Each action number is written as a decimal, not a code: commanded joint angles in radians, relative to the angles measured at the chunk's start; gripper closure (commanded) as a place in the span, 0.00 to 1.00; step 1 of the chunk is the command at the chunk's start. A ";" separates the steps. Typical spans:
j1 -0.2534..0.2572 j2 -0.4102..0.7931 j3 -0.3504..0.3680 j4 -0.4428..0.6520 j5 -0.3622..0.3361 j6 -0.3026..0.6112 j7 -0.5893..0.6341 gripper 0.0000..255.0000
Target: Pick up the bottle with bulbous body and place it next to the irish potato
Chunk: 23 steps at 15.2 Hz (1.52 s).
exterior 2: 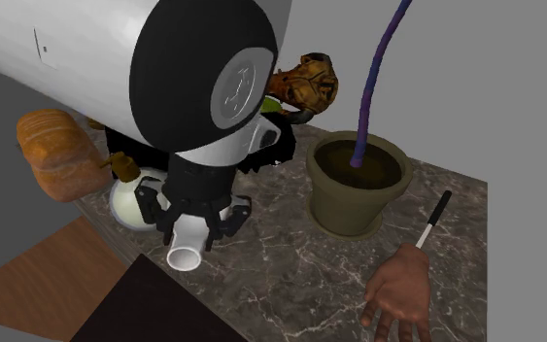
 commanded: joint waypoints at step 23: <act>0.032 -0.012 0.048 0.305 0.050 -0.307 0.068 1.00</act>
